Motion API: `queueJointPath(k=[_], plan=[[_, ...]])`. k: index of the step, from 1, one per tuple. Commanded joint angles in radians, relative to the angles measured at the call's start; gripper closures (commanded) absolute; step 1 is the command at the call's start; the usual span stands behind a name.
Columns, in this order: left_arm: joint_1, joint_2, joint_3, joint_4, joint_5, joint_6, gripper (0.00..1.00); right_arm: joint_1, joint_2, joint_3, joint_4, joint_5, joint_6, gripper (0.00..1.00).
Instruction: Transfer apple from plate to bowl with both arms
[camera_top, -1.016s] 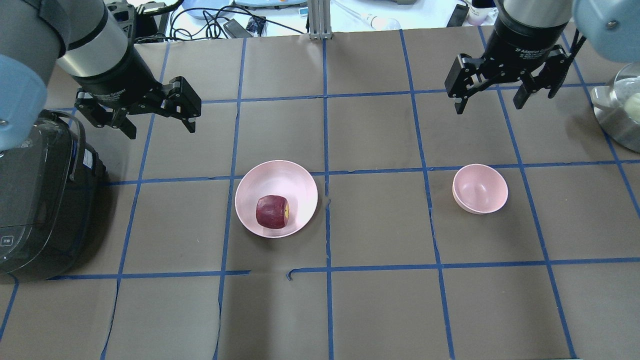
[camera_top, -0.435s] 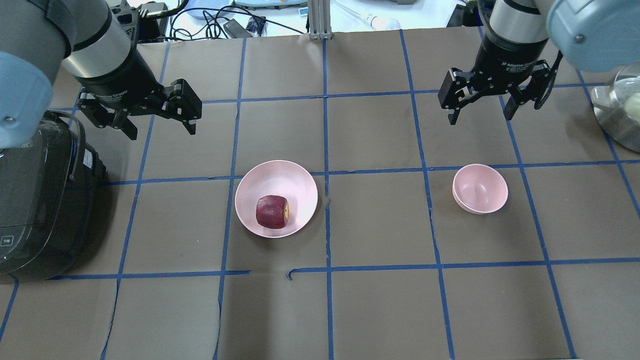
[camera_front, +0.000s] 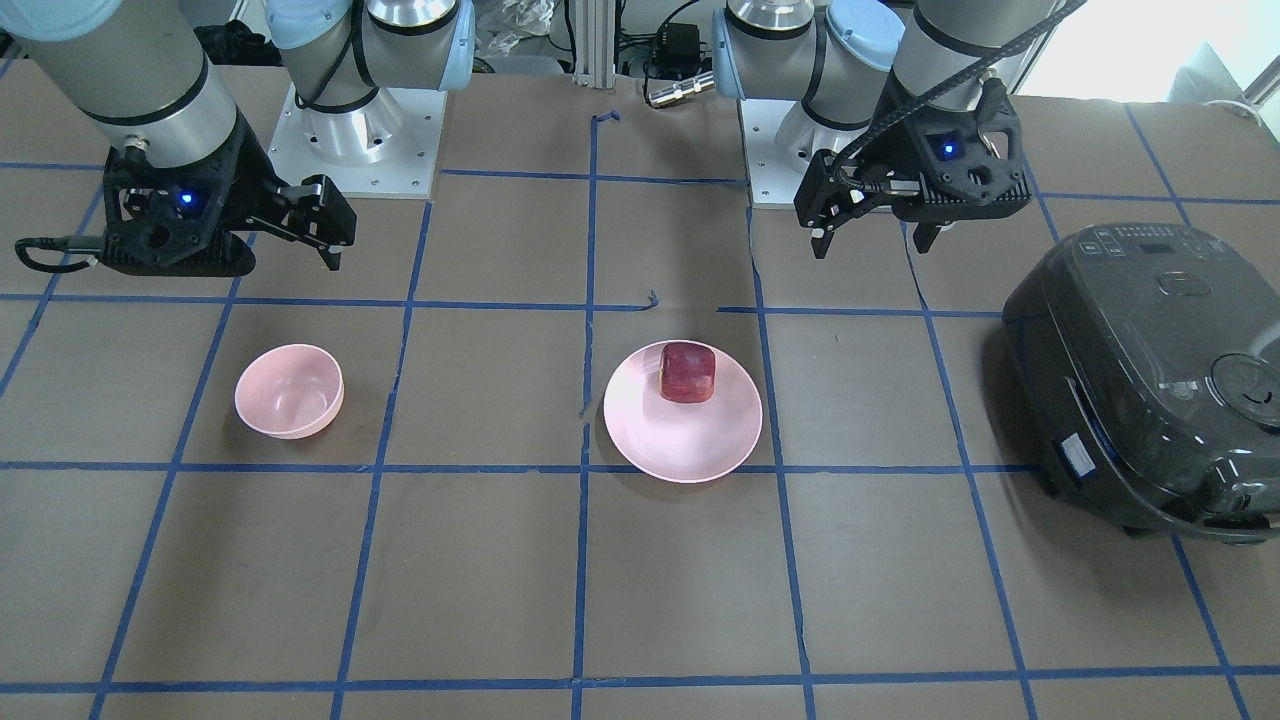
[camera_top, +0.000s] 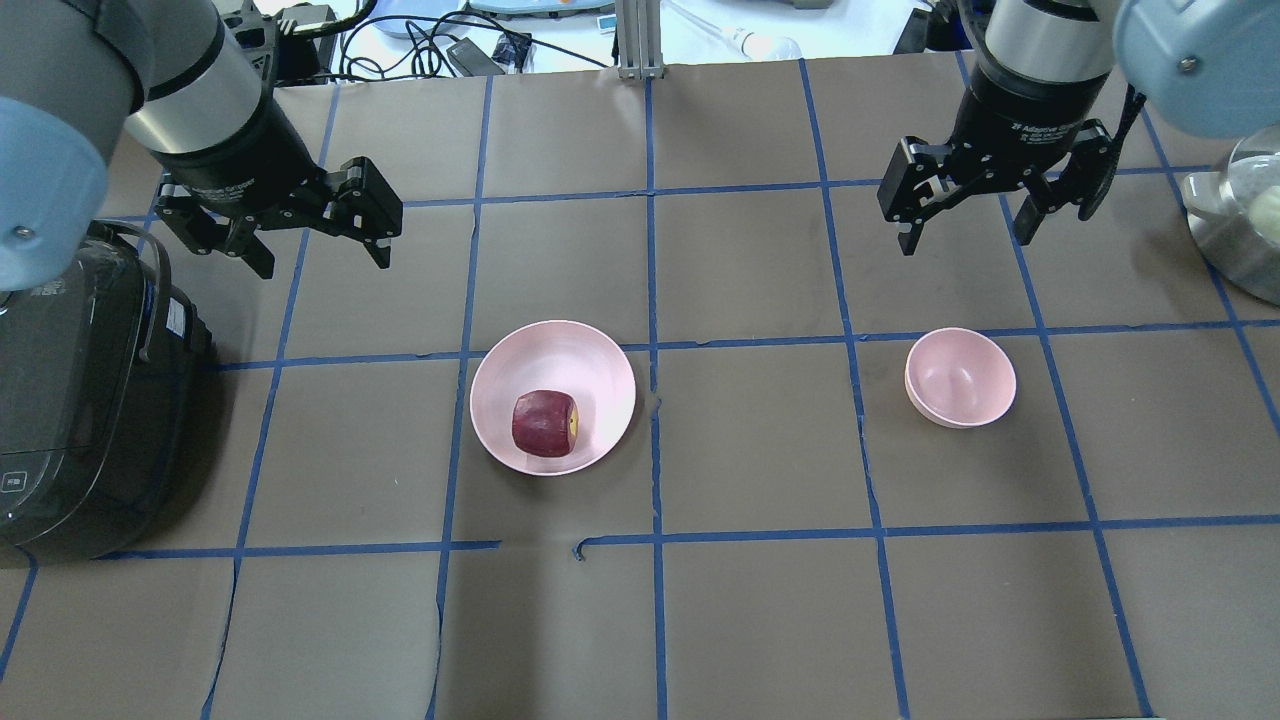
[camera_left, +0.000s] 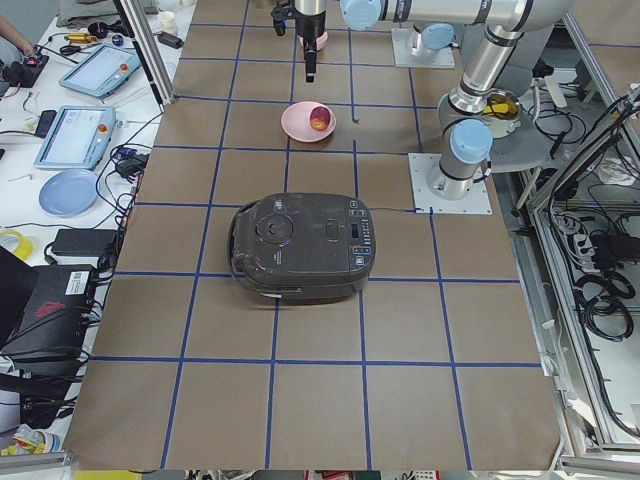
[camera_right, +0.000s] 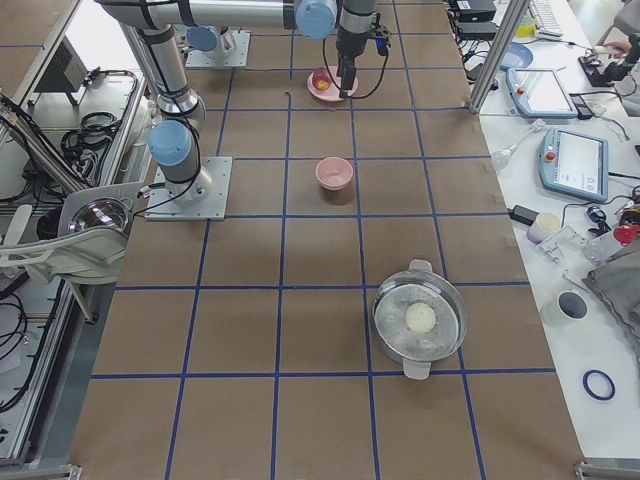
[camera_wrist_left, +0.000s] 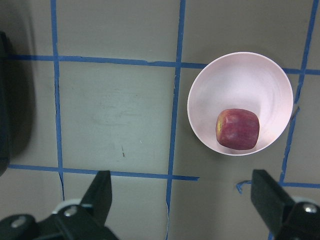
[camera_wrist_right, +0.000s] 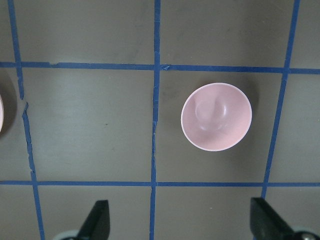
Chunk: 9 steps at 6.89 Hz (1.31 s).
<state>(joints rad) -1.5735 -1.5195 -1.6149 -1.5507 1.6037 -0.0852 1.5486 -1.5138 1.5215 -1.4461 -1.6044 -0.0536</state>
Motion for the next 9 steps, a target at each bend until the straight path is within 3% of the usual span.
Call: queueJointPath(k=[1,2,4,6,7,9], plan=[[-0.003,-0.002,-0.011,0.0,0.005,-0.01,0.0,-0.022,0.015,0.015,-0.069,-0.003,-0.038,0.0],[-0.02,-0.005,-0.035,0.0,-0.007,-0.024,0.0,-0.062,0.05,0.032,-0.136,0.0,-0.076,0.0],[-0.097,-0.017,-0.123,0.017,-0.01,-0.257,0.0,-0.139,0.118,0.086,-0.282,0.017,-0.118,0.0],[-0.172,-0.088,-0.238,0.195,-0.016,-0.327,0.0,-0.198,0.121,0.223,-0.42,0.014,-0.243,0.02],[-0.198,-0.134,-0.296,0.306,-0.065,-0.321,0.0,-0.253,0.121,0.314,-0.497,0.018,-0.303,0.04],[-0.232,-0.242,-0.315,0.464,-0.082,-0.323,0.0,-0.298,0.151,0.473,-0.696,0.02,-0.339,0.04]])
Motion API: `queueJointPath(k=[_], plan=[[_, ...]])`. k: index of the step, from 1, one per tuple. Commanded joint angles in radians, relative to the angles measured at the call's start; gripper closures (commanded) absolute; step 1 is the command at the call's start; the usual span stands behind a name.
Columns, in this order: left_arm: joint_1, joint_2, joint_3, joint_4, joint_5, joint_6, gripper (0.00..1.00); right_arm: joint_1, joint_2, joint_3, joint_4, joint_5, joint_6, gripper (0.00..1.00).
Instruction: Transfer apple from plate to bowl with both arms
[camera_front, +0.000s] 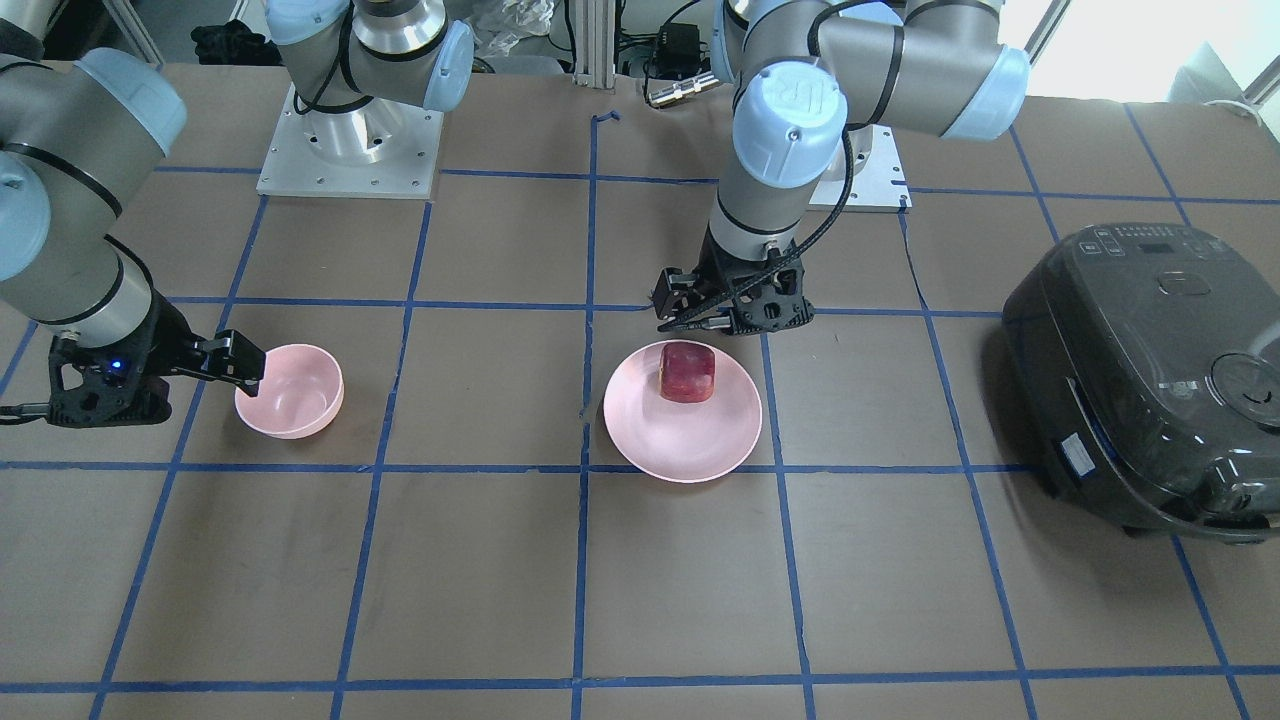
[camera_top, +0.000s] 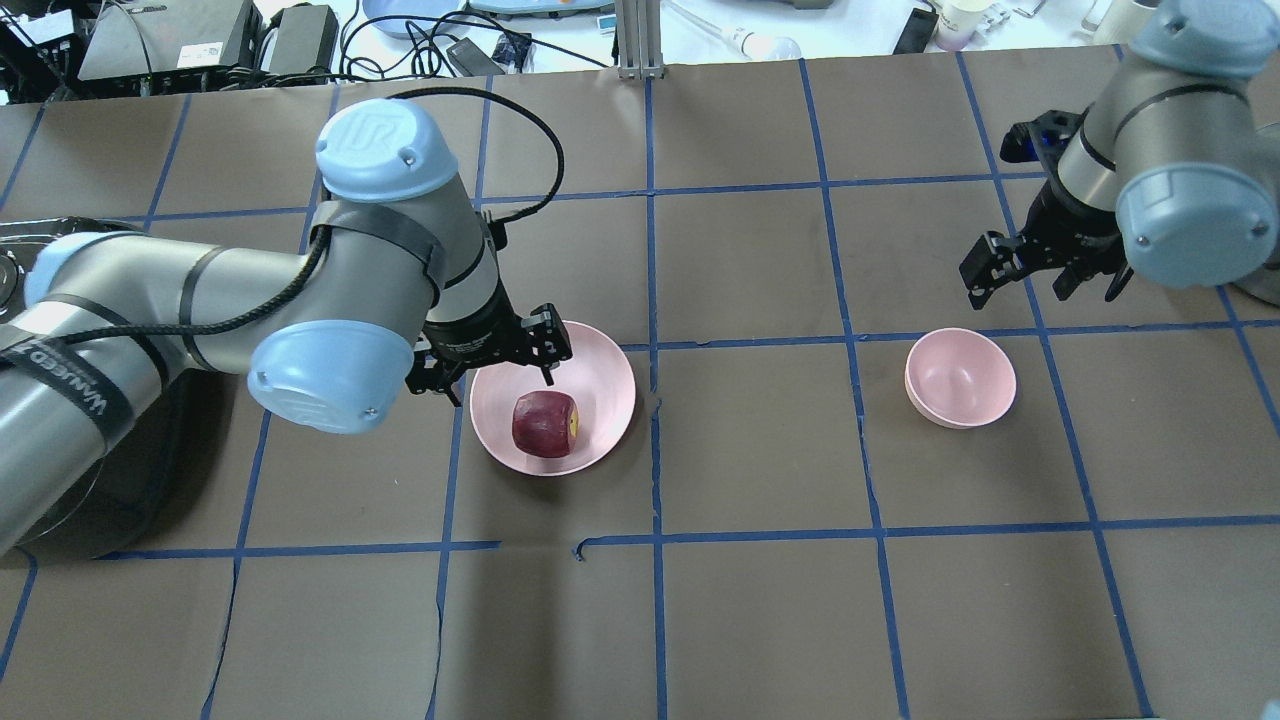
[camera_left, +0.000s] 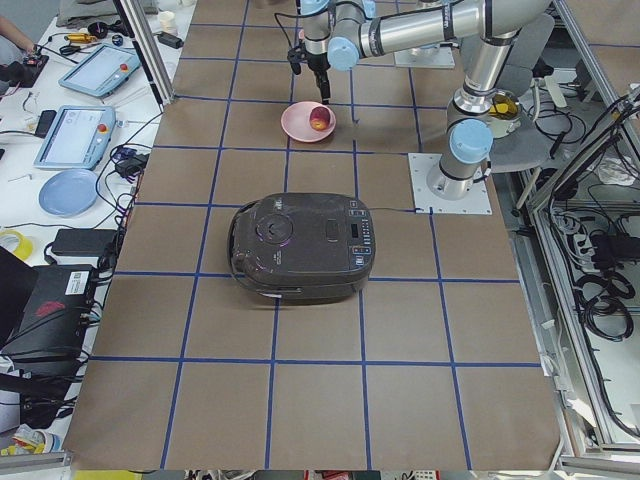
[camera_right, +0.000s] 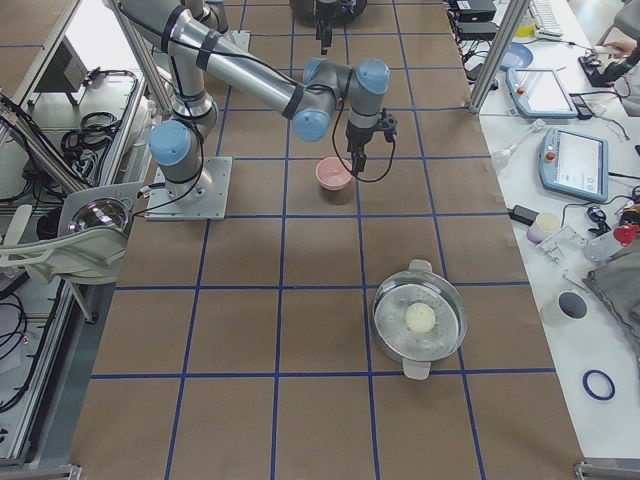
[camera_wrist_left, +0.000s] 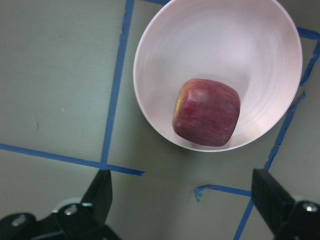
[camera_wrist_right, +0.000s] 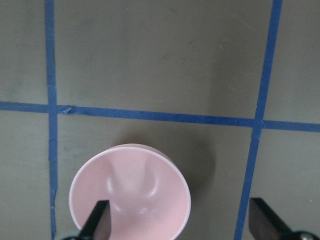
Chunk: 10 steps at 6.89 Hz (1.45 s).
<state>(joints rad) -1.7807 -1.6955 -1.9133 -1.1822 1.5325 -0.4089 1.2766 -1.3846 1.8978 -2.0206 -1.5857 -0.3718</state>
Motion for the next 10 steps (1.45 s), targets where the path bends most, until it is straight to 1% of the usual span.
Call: queueJointPath(k=[1,2,3,4,5,7,8,9,10], plan=[[-0.037,-0.123,-0.016,0.166,0.001,0.013,0.0,-0.026,0.054,0.134,-0.194,0.0,-0.022,0.04],[-0.04,-0.154,-0.016,0.17,0.005,0.04,0.0,-0.028,0.065,0.141,-0.198,-0.004,-0.021,0.24],[-0.042,-0.176,-0.016,0.17,0.003,0.062,0.0,-0.028,0.067,0.141,-0.188,-0.004,-0.01,0.67],[-0.042,-0.18,-0.02,0.167,0.006,0.138,0.0,-0.028,0.067,0.138,-0.19,-0.008,-0.012,0.77],[-0.04,-0.181,-0.02,0.165,0.006,0.145,0.0,-0.028,0.067,0.132,-0.185,-0.016,-0.009,1.0],[-0.04,-0.184,-0.039,0.162,0.009,0.136,0.0,-0.028,0.058,0.1,-0.166,-0.016,-0.013,1.0],[-0.04,-0.184,-0.067,0.17,0.008,0.136,0.12,-0.01,0.044,0.045,-0.097,-0.005,0.007,1.0],[-0.04,-0.184,-0.067,0.17,0.009,0.145,0.44,0.033,0.038,0.018,-0.014,0.042,0.017,1.0],[-0.04,-0.184,-0.061,0.173,0.006,0.139,0.75,0.115,0.032,0.018,-0.015,0.099,0.109,1.0]])
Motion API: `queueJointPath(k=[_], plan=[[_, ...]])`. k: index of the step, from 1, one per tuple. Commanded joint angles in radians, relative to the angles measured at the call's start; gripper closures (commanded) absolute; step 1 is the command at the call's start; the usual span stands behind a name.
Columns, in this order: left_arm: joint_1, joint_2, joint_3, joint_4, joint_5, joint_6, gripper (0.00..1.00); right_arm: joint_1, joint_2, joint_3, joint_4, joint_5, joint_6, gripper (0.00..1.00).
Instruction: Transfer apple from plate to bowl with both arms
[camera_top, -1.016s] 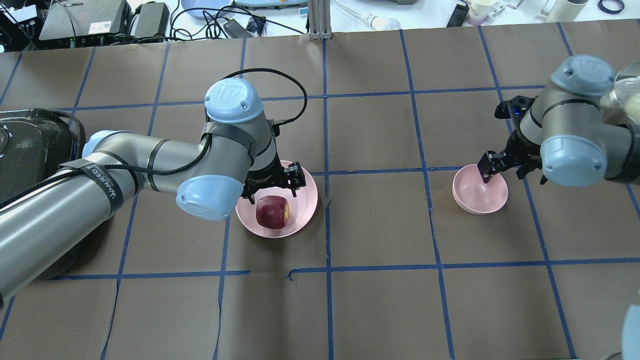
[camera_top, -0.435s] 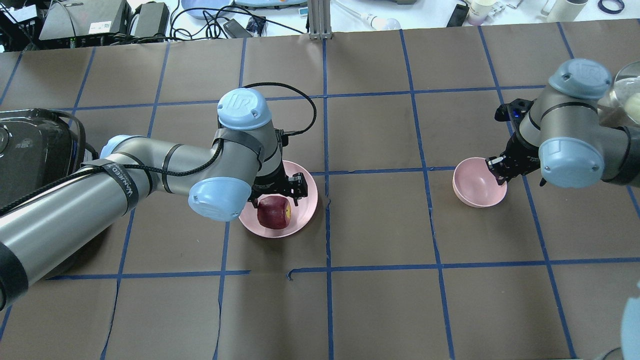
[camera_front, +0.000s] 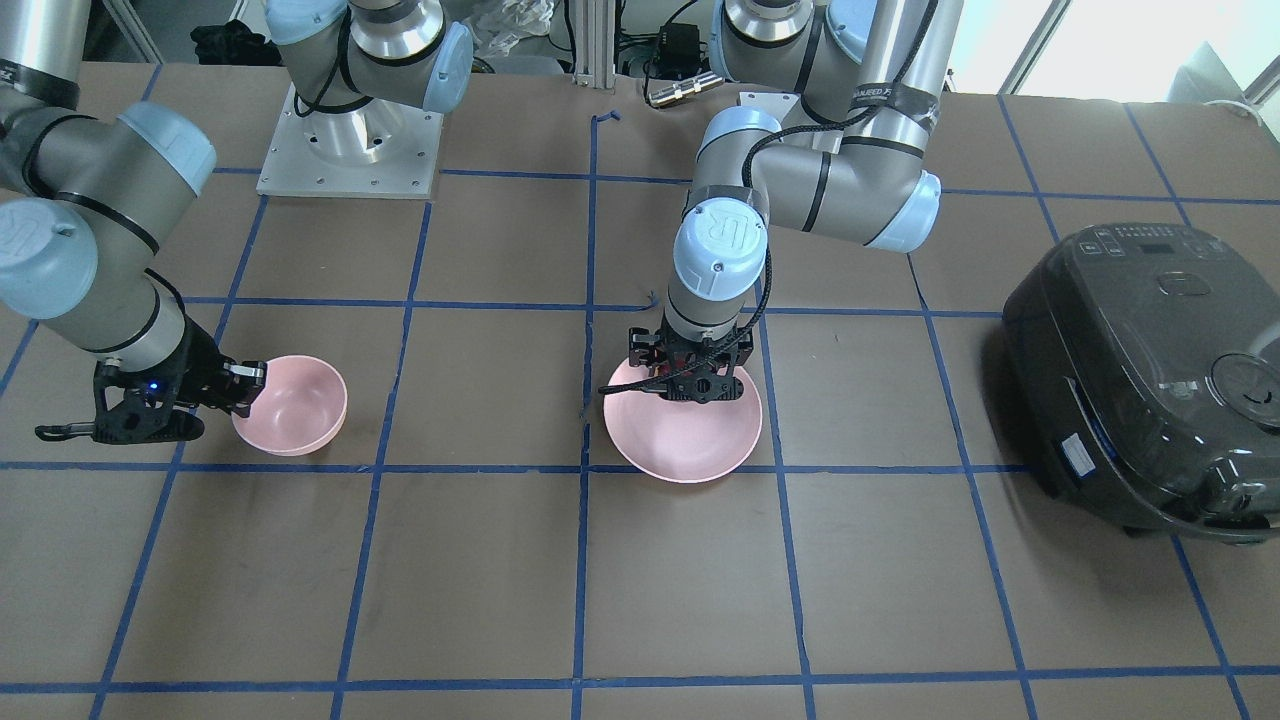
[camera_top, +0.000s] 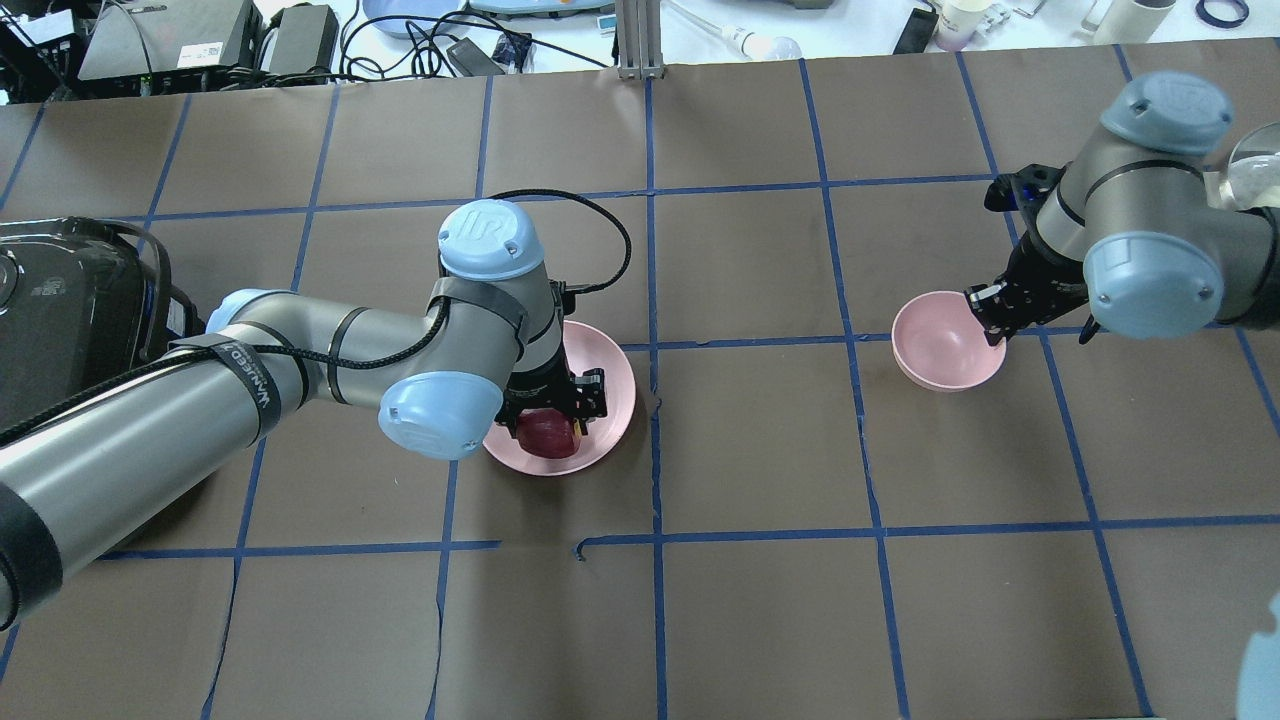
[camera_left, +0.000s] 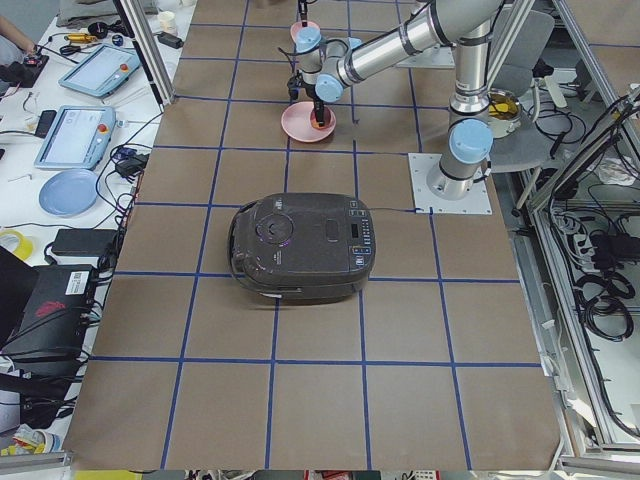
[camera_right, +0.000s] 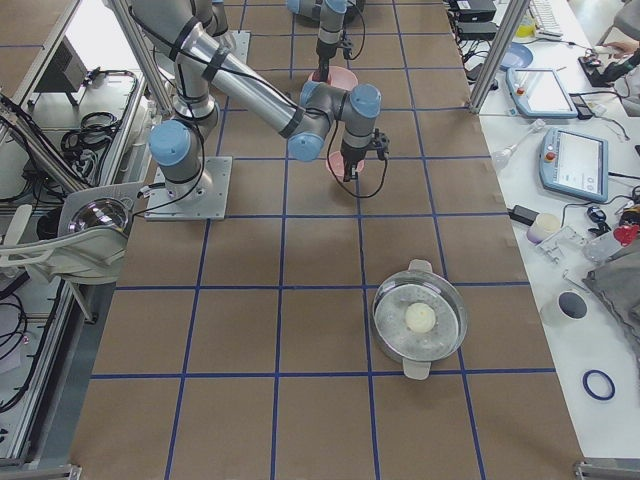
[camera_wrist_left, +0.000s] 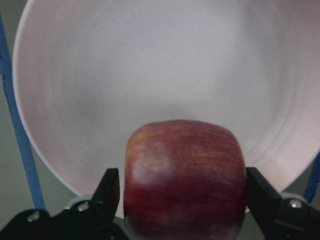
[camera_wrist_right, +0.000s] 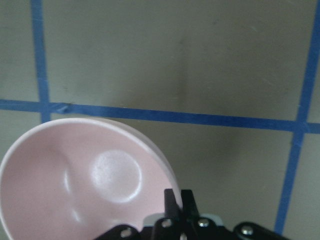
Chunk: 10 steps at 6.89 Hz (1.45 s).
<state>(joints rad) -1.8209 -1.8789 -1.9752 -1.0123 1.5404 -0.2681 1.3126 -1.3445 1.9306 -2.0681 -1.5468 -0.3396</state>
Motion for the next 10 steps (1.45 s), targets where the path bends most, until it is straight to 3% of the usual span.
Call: queueJointPath(k=[1,2,4,5,6,7,8,10], plan=[[0.002,0.009,0.022,0.004,0.0,-0.002,0.9,0.185,-0.002,-0.013,0.016,0.065,0.208,1.0],[0.008,0.021,0.092,-0.014,0.003,-0.003,1.0,0.25,0.007,-0.007,-0.018,0.066,0.24,1.0],[0.009,0.015,0.269,-0.212,-0.006,-0.028,1.0,0.27,0.019,0.054,-0.036,0.14,0.244,1.0],[-0.001,0.015,0.303,-0.229,-0.016,-0.154,1.0,0.272,0.019,0.082,-0.065,0.143,0.246,1.0],[-0.006,0.015,0.312,-0.227,-0.046,-0.303,1.0,0.272,0.021,0.085,-0.069,0.142,0.244,0.94],[-0.011,0.012,0.32,-0.226,-0.104,-0.419,1.0,0.269,0.016,0.076,-0.069,0.137,0.244,0.22],[-0.027,0.004,0.322,-0.209,-0.179,-0.553,1.0,0.254,0.007,0.038,-0.06,0.125,0.244,0.0],[-0.096,-0.017,0.314,-0.16,-0.252,-0.714,1.0,0.209,0.005,-0.088,0.018,0.107,0.244,0.0]])
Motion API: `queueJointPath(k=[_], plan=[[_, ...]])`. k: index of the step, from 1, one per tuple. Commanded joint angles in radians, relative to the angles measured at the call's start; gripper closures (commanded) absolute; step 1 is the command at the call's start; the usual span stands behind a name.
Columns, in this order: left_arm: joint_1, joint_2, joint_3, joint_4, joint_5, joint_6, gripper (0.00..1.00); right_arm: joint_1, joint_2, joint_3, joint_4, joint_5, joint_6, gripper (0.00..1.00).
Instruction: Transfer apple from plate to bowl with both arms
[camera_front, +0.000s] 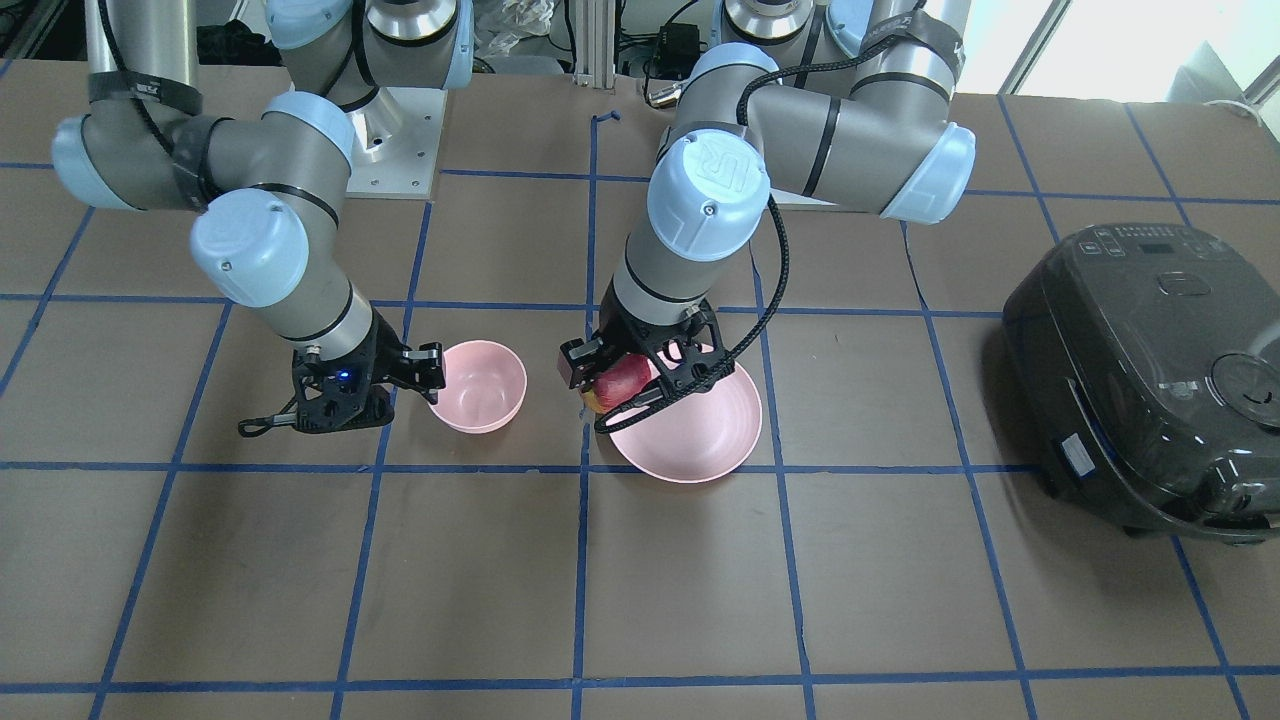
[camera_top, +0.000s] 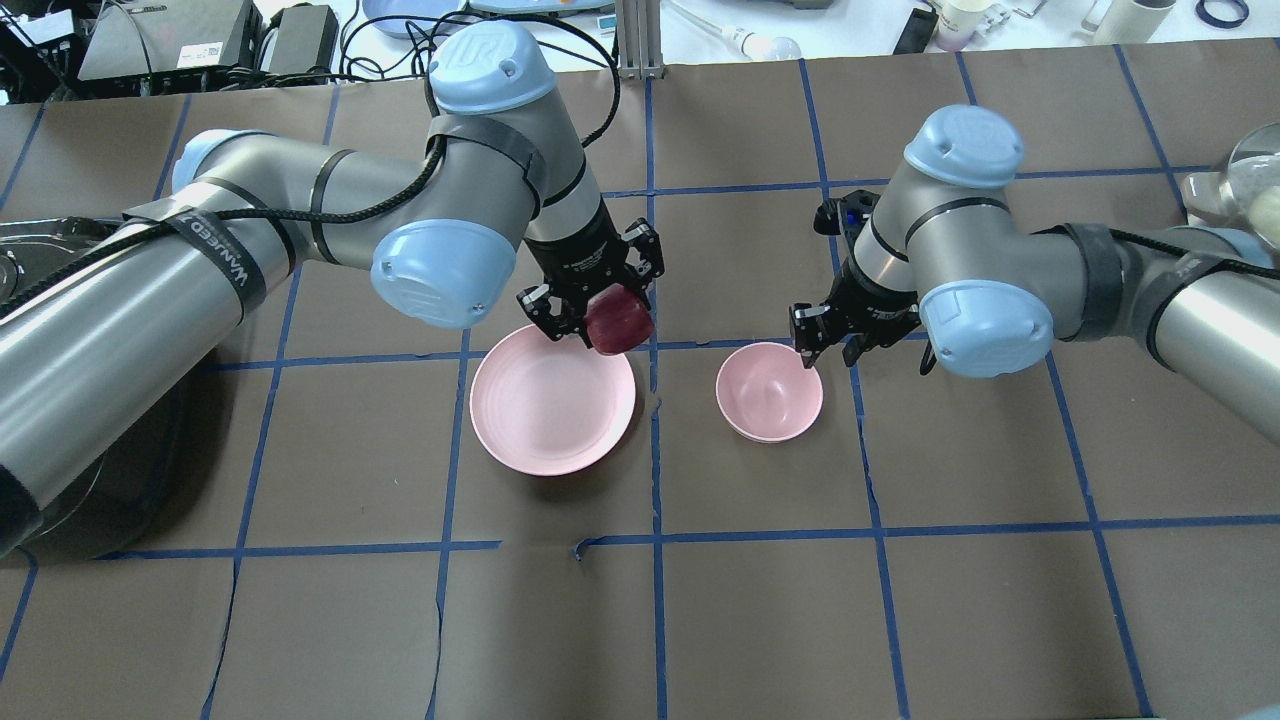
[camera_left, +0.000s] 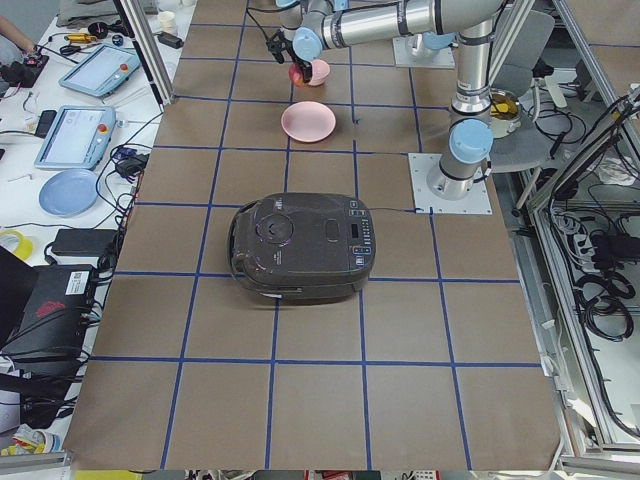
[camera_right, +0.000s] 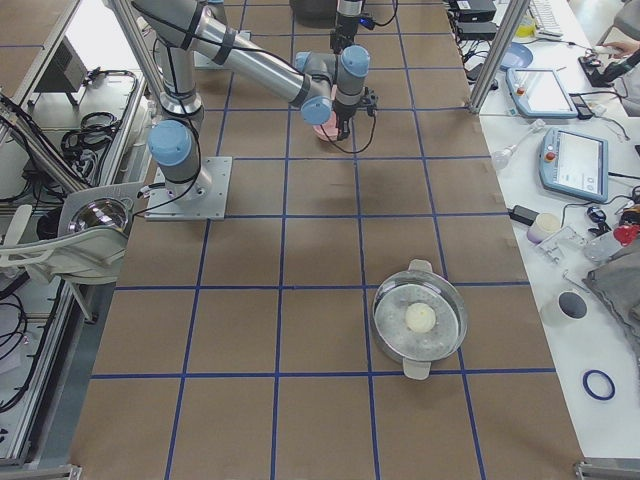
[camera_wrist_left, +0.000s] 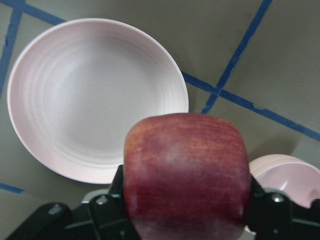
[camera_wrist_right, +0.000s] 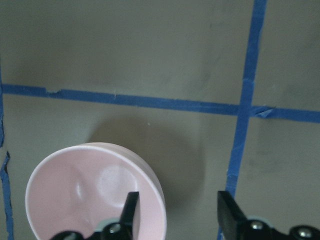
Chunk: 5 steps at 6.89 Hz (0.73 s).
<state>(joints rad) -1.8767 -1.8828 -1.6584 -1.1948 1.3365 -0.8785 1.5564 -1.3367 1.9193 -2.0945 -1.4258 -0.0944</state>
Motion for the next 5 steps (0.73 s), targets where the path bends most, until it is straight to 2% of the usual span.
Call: queueJointPath(k=[1,2,4,5], plan=[[-0.074,-0.039,-0.004,0.099,-0.083,-0.225,1.0,-0.109,-0.008,-0.127,0.123,-0.071,-0.02,0.0],[-0.122,-0.08,-0.004,0.186,-0.085,-0.341,1.0,-0.155,-0.05,-0.169,0.192,-0.103,-0.031,0.0],[-0.214,-0.175,0.003,0.295,-0.077,-0.436,1.0,-0.174,-0.128,-0.277,0.409,-0.215,-0.034,0.0],[-0.243,-0.211,0.002,0.306,-0.048,-0.442,1.0,-0.173,-0.131,-0.32,0.436,-0.214,-0.028,0.0]])
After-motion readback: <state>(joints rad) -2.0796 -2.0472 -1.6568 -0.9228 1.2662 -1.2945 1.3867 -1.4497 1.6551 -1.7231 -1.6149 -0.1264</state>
